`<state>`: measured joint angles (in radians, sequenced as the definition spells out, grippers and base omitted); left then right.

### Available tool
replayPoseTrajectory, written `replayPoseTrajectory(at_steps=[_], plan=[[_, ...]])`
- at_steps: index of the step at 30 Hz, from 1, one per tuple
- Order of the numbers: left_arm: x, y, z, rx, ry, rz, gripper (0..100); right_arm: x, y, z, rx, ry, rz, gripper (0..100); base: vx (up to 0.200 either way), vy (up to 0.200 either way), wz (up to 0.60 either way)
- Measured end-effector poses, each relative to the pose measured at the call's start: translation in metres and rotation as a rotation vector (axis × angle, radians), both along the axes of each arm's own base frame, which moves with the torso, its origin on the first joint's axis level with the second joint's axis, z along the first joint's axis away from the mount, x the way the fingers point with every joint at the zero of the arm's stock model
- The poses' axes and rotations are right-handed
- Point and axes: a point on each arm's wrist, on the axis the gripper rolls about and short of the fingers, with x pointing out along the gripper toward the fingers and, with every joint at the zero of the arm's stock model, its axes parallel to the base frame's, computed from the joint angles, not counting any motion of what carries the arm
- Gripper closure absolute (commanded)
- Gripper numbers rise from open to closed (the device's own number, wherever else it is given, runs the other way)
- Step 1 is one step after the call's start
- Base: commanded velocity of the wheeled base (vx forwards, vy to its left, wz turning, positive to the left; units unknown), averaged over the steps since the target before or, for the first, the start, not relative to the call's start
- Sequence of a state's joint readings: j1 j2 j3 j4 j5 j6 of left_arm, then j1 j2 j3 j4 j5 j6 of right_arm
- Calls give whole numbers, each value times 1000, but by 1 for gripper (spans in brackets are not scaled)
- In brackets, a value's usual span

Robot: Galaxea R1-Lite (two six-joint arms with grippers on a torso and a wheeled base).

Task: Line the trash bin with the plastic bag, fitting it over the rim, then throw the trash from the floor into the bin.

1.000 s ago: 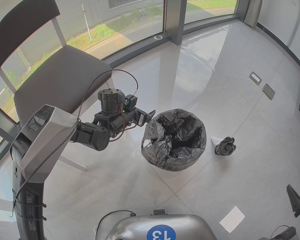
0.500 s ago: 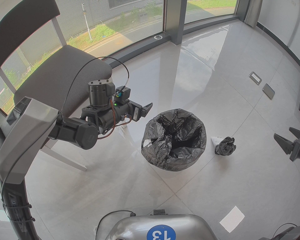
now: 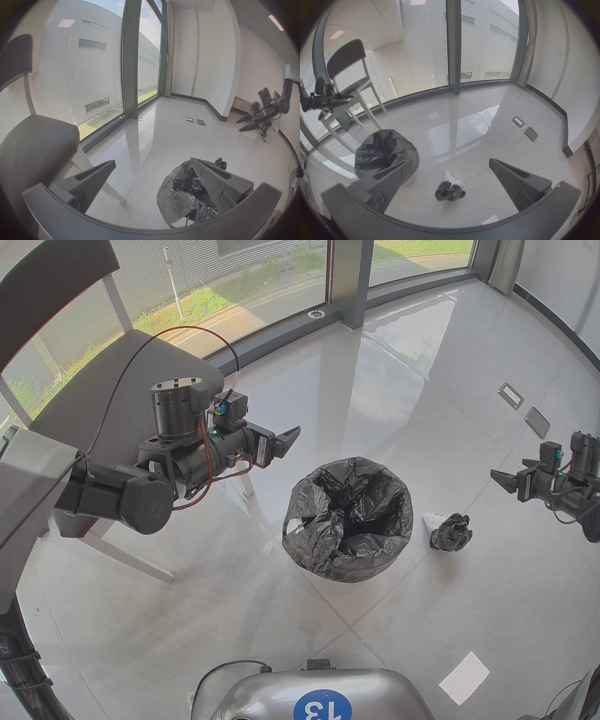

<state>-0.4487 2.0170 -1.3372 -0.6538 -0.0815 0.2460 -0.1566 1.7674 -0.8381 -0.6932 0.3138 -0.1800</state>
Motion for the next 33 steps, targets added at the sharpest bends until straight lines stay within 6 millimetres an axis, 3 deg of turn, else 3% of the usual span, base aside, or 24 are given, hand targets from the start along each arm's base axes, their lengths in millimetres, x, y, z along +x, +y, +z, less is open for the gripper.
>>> replayPoseTrajectory(at_steps=[7, 13, 33], plan=[[-8, 3, 13, -15, -24, -4, 0, 72, -6, -34, -25, 20, 23, 0, 0, 0, 0], [-9, 4, 20, -27, -44, -4, 0, 103, -7, -68, -31, 82, 38, 0, 0, 0, 0], [-3, 3, 17, -29, -48, 7, 0, 133, -3, -135, -14, 247, 61, 0, 0, 0, 0]])
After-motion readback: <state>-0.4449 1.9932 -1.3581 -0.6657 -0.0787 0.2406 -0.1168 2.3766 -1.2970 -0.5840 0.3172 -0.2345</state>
